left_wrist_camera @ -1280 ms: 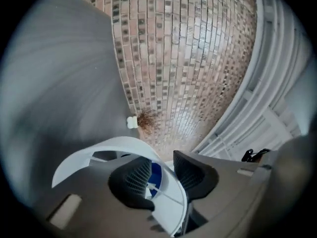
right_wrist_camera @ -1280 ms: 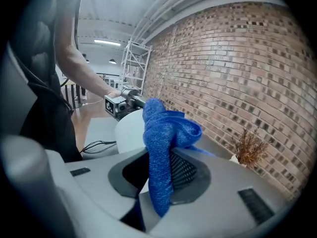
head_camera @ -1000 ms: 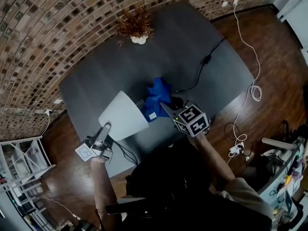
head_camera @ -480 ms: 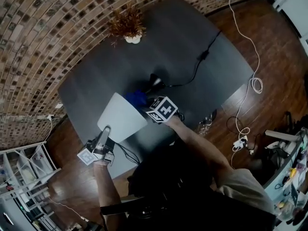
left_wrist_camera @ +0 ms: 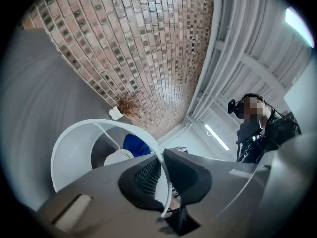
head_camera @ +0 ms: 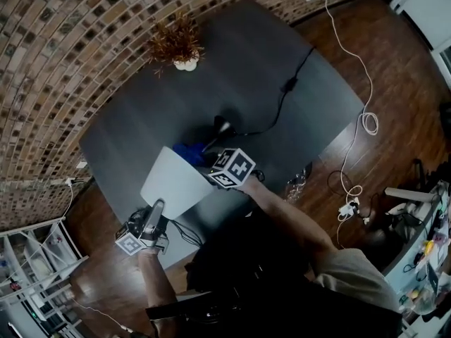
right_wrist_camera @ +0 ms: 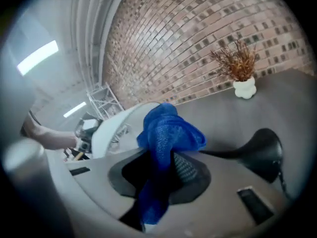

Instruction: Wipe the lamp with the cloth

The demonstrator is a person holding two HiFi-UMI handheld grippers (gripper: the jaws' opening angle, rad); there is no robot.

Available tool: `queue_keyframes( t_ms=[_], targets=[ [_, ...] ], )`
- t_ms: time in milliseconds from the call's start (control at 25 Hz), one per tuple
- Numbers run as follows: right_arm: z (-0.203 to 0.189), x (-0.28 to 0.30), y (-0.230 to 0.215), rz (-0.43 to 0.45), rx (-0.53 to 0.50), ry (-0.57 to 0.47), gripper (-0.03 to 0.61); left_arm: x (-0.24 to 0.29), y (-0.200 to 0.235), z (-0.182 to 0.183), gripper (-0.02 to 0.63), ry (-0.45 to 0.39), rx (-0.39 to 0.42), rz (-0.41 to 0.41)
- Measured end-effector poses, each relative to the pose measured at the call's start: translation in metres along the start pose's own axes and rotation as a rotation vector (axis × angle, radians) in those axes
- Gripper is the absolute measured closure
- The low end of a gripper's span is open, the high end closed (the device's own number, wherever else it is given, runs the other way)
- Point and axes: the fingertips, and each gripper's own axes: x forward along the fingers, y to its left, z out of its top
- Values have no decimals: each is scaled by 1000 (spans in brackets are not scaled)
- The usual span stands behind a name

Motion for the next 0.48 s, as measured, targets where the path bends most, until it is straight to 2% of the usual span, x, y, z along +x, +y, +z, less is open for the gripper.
queue_keyframes(
  t_ms=[80,240,360,480],
  targets=[
    [-4,-1,-26,-86,-2,18,488,2,-2,-4,595,12,21,3],
    [-7,-34,-74,-203,73,8,486,10,-7,-3,595,32,66,14],
    [-17,-54,-106,-347,42,41,488,6,-5,-7,595,48,70,15],
    [-21,-62,-118,-450,-29,64,486,7,-8,-3,597,24,65,9]
  ],
)
